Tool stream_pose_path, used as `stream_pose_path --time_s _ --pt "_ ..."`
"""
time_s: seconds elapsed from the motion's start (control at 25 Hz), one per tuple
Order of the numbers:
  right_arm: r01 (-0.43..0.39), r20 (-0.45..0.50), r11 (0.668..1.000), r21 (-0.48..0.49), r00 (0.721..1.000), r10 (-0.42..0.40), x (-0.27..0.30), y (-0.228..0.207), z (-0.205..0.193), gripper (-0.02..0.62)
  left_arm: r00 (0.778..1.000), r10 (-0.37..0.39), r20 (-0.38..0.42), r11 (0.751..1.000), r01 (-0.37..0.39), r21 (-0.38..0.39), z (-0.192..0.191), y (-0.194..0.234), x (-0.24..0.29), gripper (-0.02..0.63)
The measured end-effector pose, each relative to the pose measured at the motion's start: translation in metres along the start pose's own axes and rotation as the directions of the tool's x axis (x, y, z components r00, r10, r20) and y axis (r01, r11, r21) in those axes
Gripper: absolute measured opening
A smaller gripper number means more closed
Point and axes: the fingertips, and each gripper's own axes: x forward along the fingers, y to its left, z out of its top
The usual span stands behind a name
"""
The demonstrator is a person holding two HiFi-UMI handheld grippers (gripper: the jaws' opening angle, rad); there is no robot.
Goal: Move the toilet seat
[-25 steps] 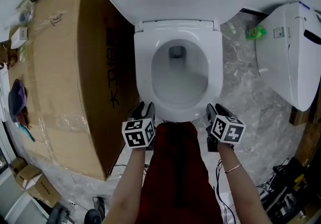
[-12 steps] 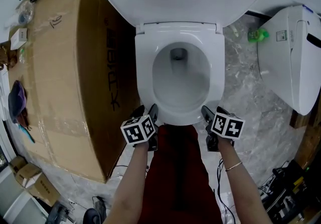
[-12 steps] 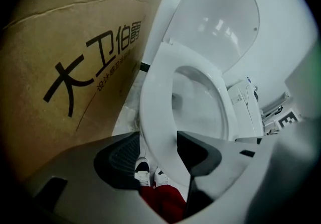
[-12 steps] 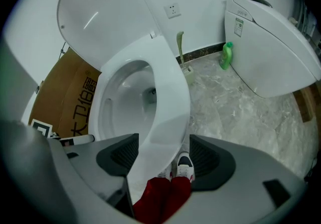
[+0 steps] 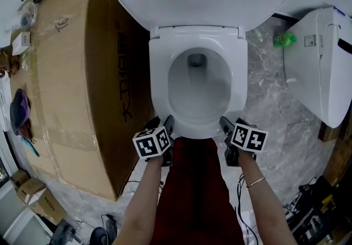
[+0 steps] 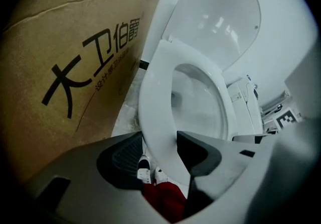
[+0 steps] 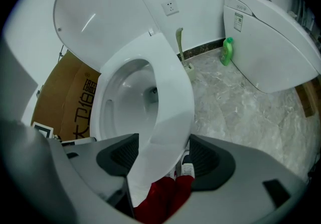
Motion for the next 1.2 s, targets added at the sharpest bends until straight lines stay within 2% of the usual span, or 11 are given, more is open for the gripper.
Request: stream_pose_path --time_s 0.24,0.44,0.68,1.2 --pt "-0.026 0.014 0.999 0.024 1.0 0.025 -0.018 0.008 0.003 0.305 1.0 -0.003 -0.004 0.997 0.004 0.077 0.002 -0.008 -0.019 0.207" --pt "-0.089 0.045 0.994 0.07 0.995 0.086 -0.048 0.021 0.008 0.305 0.999 -0.024 0.024 0.996 0.022 0.089 0.011 -0.018 -0.047 0.207" --pt "-0.114 0.076 0.992 0.061 0.991 0.109 -0.089 0.038 0.018 0.305 0.998 -0.046 0.046 0.994 0.041 0.098 0.026 -0.035 -0.087 0.207" --pt "-0.203 0.176 0.976 0.08 0.966 0.187 -0.165 0.075 0.057 0.305 0.991 -0.069 0.111 0.997 0.065 0.037 0.073 -0.068 -0.155 0.207"
